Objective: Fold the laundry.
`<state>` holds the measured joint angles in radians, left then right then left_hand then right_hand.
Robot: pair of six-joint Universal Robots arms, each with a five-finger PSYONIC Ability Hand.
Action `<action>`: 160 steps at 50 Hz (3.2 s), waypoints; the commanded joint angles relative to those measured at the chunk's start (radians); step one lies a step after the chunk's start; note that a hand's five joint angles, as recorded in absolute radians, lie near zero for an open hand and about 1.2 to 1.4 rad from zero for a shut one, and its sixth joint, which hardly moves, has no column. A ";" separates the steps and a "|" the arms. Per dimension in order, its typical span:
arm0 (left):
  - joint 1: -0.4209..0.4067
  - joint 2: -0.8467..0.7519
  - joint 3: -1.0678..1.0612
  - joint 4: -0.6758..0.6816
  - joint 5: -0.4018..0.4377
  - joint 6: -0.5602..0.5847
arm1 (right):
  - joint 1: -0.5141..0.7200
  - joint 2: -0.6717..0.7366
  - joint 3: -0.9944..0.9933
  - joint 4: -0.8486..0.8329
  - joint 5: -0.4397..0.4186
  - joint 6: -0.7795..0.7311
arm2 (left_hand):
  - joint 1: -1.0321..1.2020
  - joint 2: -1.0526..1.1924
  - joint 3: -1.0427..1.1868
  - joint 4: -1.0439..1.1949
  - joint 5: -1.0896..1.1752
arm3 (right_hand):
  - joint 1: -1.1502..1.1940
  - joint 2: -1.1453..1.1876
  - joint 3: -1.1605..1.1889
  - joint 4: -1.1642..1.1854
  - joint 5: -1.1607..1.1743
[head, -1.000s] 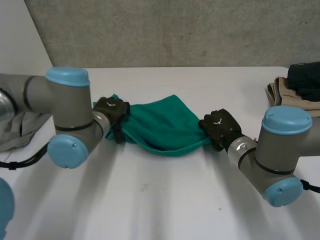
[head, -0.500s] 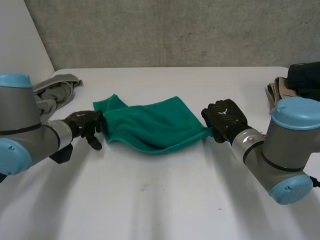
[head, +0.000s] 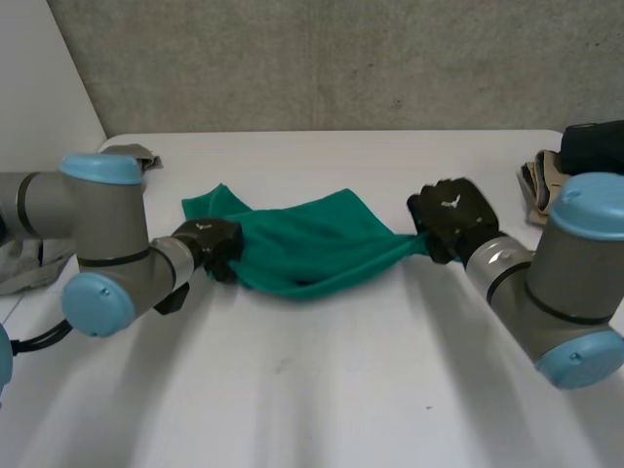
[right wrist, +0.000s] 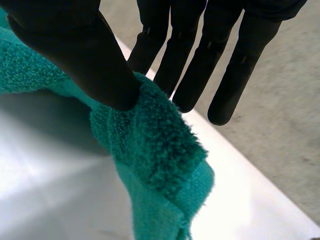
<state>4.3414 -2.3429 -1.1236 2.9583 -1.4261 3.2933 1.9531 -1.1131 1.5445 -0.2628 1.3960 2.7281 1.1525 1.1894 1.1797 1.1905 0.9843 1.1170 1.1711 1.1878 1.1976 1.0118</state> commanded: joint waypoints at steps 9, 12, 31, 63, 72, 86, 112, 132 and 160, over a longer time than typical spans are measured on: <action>0.029 0.632 -0.028 0.007 0.022 0.029 | -0.085 -0.350 -0.167 0.220 0.026 -0.036 | 0.244 0.207 0.217 0.206 0.237 | 0.279 0.225 0.209 0.199 0.210; 0.037 0.709 -0.022 0.001 0.055 0.064 | -0.086 -0.378 -0.239 0.304 0.024 -0.071 | 0.244 0.207 0.217 0.206 0.237 | 0.279 0.225 0.209 0.199 0.210; 0.004 0.096 0.401 0.024 -0.033 0.416 | -0.022 0.103 -0.572 0.278 0.096 -0.186 | 0.244 0.207 0.217 0.206 0.237 | 0.279 0.225 0.209 0.199 0.210; 0.070 0.244 -0.108 0.387 0.027 0.242 | -0.019 -0.002 -0.115 -0.099 0.055 -0.042 | 0.244 0.207 0.217 0.206 0.237 | 0.279 0.225 0.209 0.199 0.210; 0.119 0.088 -0.196 0.367 -0.017 0.473 | -0.016 0.105 -0.014 -0.036 0.043 -0.083 | 0.244 0.207 0.217 0.206 0.237 | 0.279 0.225 0.209 0.199 0.210; 0.118 -0.001 -0.139 0.347 -0.034 0.517 | -0.028 0.056 0.026 -0.041 0.037 -0.090 | -0.496 -0.533 -0.523 -0.534 -0.502 | 0.279 0.225 0.209 0.199 0.210; 0.153 0.074 -0.185 0.297 -0.060 0.582 | -0.103 0.064 -0.070 0.115 0.024 0.010 | 0.244 0.207 0.217 0.206 0.237 | -0.546 -0.600 -0.617 -0.627 -0.615; 0.172 0.125 -0.176 0.292 -0.043 0.516 | -0.269 0.118 -0.201 0.456 -0.121 0.243 | 0.244 0.207 0.217 0.206 0.237 | -0.531 -0.585 -0.602 -0.612 -0.601; 0.182 0.298 -0.199 0.156 -0.031 0.417 | -0.255 -0.025 -0.011 0.258 -0.055 0.358 | 0.244 0.207 0.217 0.206 0.237 | 0.279 0.225 0.209 0.199 0.210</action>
<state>4.5233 -2.1545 -1.2932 3.1994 -1.4691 3.7410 1.7021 -0.9939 1.4938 0.0597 1.2669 3.1212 1.1560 1.1941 1.1856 1.1937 0.9973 1.1409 1.1744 1.1817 1.1915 1.0068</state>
